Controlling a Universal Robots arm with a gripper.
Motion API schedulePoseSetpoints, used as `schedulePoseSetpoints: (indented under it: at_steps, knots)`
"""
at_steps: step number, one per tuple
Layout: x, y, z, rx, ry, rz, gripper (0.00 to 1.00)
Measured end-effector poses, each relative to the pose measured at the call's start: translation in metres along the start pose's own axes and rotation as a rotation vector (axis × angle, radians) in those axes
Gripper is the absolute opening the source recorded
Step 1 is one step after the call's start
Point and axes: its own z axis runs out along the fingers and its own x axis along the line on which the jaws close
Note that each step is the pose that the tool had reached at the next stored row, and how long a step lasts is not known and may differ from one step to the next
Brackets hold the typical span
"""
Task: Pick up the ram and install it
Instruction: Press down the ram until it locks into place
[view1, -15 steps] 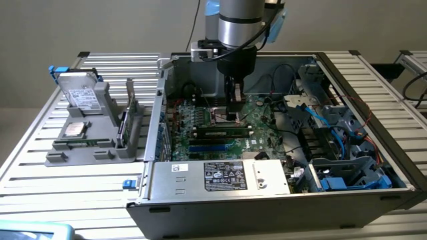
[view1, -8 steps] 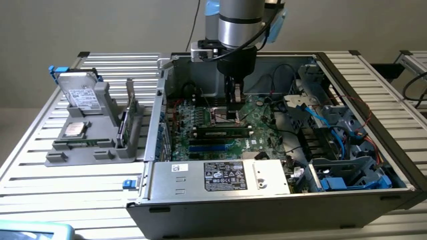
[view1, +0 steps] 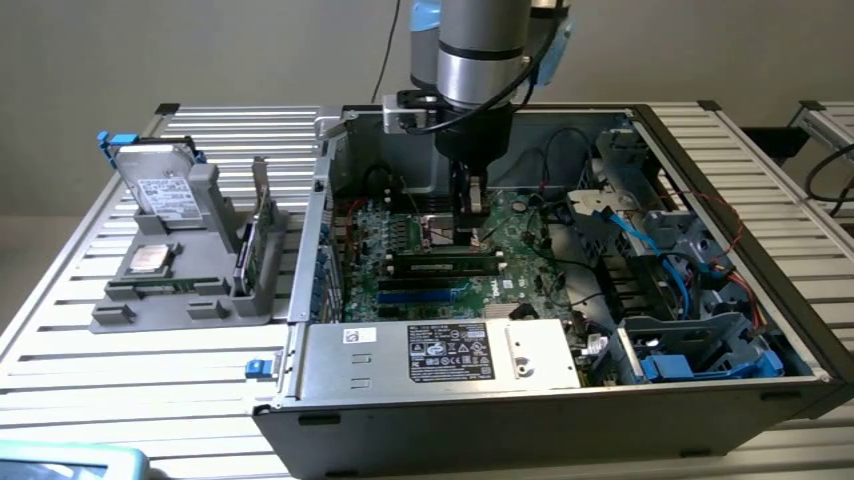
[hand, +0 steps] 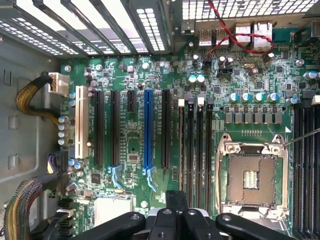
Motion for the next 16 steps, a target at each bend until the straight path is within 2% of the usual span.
schedulePoseSetpoints:
  at_steps: [7,11,16]
  knots:
    - [0.000,-0.0097,0.0126,0.0014,0.0000,-0.011,0.11]
    - [0.001,-0.0162,0.0158,0.0029,0.0002,-0.025,0.11]
    - [0.001,-0.0167,0.0166,0.0026,0.0001,-0.028,0.11]
